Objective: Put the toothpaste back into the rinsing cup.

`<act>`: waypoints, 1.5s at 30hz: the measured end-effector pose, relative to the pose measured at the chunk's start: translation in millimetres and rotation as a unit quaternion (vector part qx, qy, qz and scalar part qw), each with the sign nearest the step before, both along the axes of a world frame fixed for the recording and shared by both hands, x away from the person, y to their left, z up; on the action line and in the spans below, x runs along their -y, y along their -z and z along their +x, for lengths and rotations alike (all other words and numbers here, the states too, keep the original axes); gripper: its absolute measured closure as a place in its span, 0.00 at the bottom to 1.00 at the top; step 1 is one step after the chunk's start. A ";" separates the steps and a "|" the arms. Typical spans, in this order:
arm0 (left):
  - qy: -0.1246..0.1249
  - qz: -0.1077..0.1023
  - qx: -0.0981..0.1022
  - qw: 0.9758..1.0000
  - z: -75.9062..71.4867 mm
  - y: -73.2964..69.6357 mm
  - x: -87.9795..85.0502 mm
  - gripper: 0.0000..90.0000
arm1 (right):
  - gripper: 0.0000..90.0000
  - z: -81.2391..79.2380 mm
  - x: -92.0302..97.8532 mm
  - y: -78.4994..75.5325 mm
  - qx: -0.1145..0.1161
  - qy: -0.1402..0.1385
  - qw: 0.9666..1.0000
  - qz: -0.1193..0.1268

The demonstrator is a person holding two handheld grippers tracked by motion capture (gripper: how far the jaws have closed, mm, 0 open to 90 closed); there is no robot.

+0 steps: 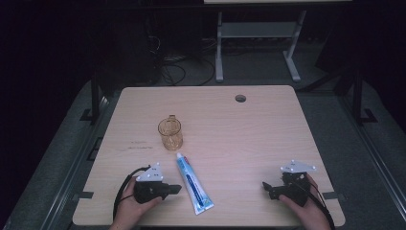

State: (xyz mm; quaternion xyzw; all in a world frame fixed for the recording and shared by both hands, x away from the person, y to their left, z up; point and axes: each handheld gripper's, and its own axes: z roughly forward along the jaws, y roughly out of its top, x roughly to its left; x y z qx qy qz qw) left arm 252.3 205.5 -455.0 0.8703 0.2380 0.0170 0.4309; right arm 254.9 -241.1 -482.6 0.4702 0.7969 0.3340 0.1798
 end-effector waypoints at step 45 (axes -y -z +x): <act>0.039 0.021 0.014 0.999 26.1 6.9 81.6 1.00 | 0.02 0.2 0.0 0.0 0.000 0.000 1.000 0.000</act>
